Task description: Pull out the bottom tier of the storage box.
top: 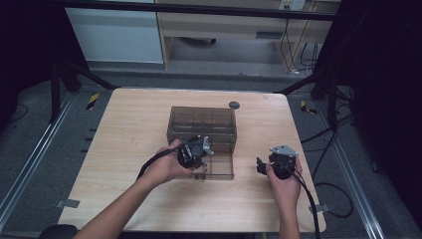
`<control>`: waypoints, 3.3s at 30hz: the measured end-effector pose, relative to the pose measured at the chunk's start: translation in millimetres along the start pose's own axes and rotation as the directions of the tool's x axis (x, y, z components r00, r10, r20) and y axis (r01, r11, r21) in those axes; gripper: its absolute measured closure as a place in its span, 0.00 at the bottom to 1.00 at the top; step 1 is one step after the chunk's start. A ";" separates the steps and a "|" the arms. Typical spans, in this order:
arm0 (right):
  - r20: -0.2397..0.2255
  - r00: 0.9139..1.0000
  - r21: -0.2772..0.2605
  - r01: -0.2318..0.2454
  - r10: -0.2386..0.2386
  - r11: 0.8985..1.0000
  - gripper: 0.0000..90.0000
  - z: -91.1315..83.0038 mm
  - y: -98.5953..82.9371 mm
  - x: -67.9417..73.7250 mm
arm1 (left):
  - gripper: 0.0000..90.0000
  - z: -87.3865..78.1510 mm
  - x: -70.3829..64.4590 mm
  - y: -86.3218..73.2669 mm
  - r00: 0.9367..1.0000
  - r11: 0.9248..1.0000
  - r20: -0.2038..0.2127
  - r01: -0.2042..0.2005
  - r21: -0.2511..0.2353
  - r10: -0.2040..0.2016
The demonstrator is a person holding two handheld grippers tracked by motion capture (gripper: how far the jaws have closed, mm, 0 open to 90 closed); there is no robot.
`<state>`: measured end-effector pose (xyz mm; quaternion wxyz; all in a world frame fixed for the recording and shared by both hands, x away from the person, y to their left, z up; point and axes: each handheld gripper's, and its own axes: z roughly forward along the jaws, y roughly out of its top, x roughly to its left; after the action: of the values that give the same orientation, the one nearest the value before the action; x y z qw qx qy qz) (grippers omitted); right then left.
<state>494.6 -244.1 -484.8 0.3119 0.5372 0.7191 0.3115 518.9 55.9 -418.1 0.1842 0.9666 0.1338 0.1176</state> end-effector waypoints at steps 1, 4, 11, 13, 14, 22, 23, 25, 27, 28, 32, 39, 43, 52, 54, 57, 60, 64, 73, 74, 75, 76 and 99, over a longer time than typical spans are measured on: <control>0.000 1.000 0.000 0.001 -0.001 1.000 0.16 0.1 0.0 0.0 | 0.94 0.0 -0.1 0.0 1.000 1.000 -0.001 0.002 -0.004 -0.002; 0.001 1.000 0.000 0.005 -0.005 1.000 0.16 0.6 -0.2 -0.2 | 0.93 0.3 -1.0 -0.6 1.000 1.000 -0.006 0.011 -0.021 -0.011; -0.002 1.000 0.002 0.002 -0.002 1.000 0.16 0.3 -0.1 0.7 | 0.93 3.8 -2.2 -6.9 0.999 0.999 -0.019 0.026 -0.040 -0.026; -0.001 1.000 0.001 0.002 -0.002 1.000 0.16 0.3 0.0 0.7 | 0.93 5.2 -1.9 -8.4 0.999 0.998 -0.017 0.038 -0.049 -0.038; 0.001 1.000 0.001 0.005 -0.005 1.000 0.16 0.8 -0.2 0.3 | 0.94 6.2 -2.0 -9.1 0.999 0.998 -0.020 0.041 -0.054 -0.042; -0.001 1.000 0.003 0.004 -0.004 1.000 0.16 1.2 0.0 0.7 | 0.93 13.2 -4.3 -11.2 0.998 0.996 -0.023 0.058 -0.066 -0.059; 0.000 1.000 0.003 0.001 -0.001 1.000 0.16 1.1 0.0 0.9 | 0.93 13.9 -4.6 -11.1 0.998 0.996 -0.025 0.059 -0.065 -0.060; 0.000 1.000 0.004 0.001 -0.001 1.000 0.16 0.9 0.0 0.9 | 0.93 15.9 -5.0 -11.2 0.998 0.995 -0.017 0.064 -0.075 -0.065; -0.002 1.000 0.002 0.010 -0.010 1.000 0.16 0.9 -0.4 0.5 | 0.93 17.7 -5.2 -11.9 0.997 0.994 -0.015 0.069 -0.081 -0.071; -0.002 1.000 0.002 0.011 -0.011 1.000 0.16 0.8 -0.4 0.3 | 0.93 18.4 -5.3 -12.3 0.997 0.994 -0.015 0.069 -0.082 -0.070; -0.002 1.000 0.002 0.010 -0.010 1.000 0.16 0.8 -0.4 0.4 | 0.93 19.9 -5.5 -13.6 0.996 0.993 -0.017 0.080 -0.091 -0.082; -0.003 1.000 0.005 0.004 -0.004 1.000 0.16 0.9 -0.4 0.6 | 0.93 23.5 -5.2 -13.3 0.996 0.992 -0.006 0.083 -0.090 -0.084; -0.002 1.000 0.006 0.000 0.000 1.000 0.16 1.0 -0.2 0.9 | 0.93 25.0 -5.5 -12.5 0.996 0.992 -0.008 0.086 -0.090 -0.087; -0.004 1.000 0.004 0.009 -0.009 1.000 0.16 1.3 -0.6 0.9 | 0.93 27.6 -5.4 -15.3 0.994 0.990 -0.004 0.105 -0.089 -0.106; -0.006 1.000 0.005 0.007 -0.007 1.000 0.16 1.0 -0.4 1.0 | 0.93 27.7 -5.2 -15.7 0.994 0.990 -0.003 0.107 -0.092 -0.108; -0.005 1.000 0.007 0.007 -0.007 1.000 0.16 1.3 -0.5 0.8 | 0.92 28.7 -5.4 -15.5 0.994 0.990 -0.002 0.109 -0.092 -0.109; -0.006 1.000 0.007 0.007 -0.007 1.000 0.16 1.1 -0.4 0.9 | 0.86 26.8 -5.3 -15.4 0.993 0.988 -0.002 0.115 -0.101 -0.116; -0.006 1.000 0.004 0.007 -0.007 1.000 0.15 1.3 -0.5 1.1 | 0.84 20.6 -5.9 -15.9 0.991 0.984 -0.016 0.127 -0.125 -0.130; -0.005 1.000 0.009 0.011 -0.011 1.000 0.15 0.3 -0.4 2.5 | 0.82 8.0 -3.8 -21.7 0.990 0.981 -0.031 0.135 -0.141 -0.140; -0.003 1.000 0.007 0.017 -0.017 1.000 0.15 0.4 -0.7 2.4 | 0.82 6.4 -3.5 -22.1 0.989 0.980 -0.032 0.136 -0.144 -0.142; 0.000 1.000 0.008 0.016 -0.016 1.000 0.15 0.5 -0.8 3.0 | 0.82 5.0 -3.1 -22.3 0.989 0.980 -0.032 0.137 -0.146 -0.143; -0.001 1.000 0.010 0.007 -0.007 1.000 0.15 0.1 -0.7 3.8 | 0.82 3.5 -2.5 -22.7 0.989 0.980 -0.035 0.136 -0.148 -0.143; -0.031 0.999 -0.003 0.038 -0.038 0.999 0.25 -15.0 -10.7 18.6 | 0.74 -20.0 -3.1 -18.6 0.993 0.979 -0.041 0.102 -0.175 -0.111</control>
<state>472.4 -230.2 -486.1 0.3072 0.5182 0.7335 0.3148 506.5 78.2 -407.8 0.2696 0.9352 0.1794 0.1432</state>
